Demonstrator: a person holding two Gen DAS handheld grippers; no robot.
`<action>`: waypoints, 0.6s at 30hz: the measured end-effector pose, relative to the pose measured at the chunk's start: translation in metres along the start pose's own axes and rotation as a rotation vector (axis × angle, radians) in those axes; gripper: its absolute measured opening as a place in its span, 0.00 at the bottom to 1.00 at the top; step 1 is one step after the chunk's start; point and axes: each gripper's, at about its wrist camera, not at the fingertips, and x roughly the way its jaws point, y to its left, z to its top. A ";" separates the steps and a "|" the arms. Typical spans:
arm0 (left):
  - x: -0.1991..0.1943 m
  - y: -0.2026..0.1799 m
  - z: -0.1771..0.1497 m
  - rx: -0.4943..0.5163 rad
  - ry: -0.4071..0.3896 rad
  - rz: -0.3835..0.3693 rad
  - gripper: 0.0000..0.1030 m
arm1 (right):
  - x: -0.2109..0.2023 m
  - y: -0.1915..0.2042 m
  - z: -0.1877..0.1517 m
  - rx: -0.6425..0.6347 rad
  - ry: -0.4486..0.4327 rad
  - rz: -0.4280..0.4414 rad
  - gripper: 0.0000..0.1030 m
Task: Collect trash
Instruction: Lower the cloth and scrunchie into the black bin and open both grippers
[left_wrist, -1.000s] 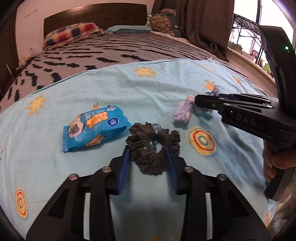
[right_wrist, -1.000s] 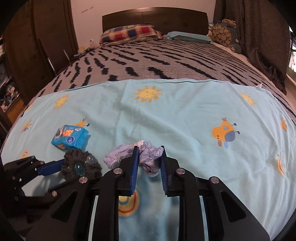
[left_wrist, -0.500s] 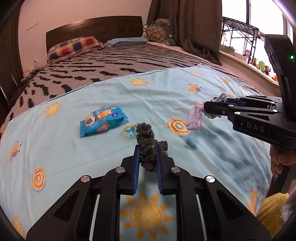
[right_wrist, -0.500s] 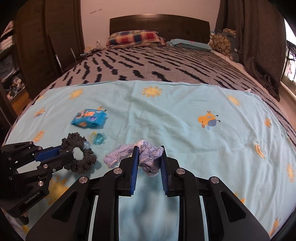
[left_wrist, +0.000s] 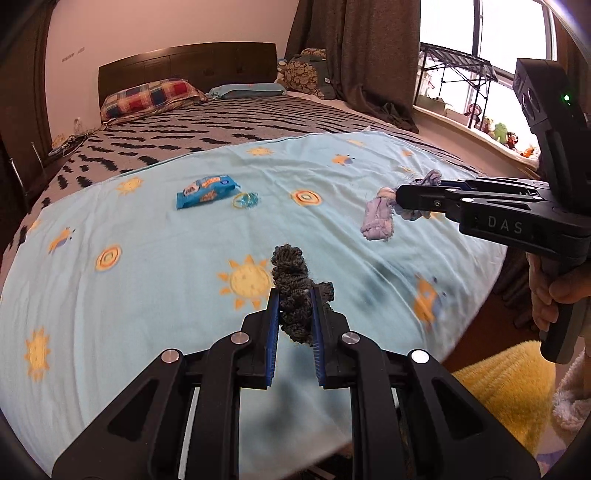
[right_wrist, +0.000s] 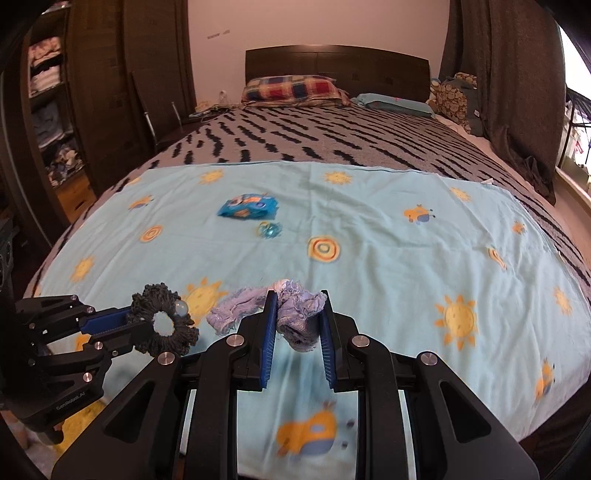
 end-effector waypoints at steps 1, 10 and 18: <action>-0.004 -0.002 -0.004 0.002 -0.001 -0.001 0.14 | -0.006 0.004 -0.008 -0.007 0.002 0.001 0.22; -0.037 -0.024 -0.062 0.016 0.015 -0.030 0.14 | -0.037 0.020 -0.072 -0.003 0.014 0.019 0.22; -0.042 -0.040 -0.108 0.012 0.075 -0.090 0.14 | -0.038 0.025 -0.136 0.038 0.099 0.054 0.22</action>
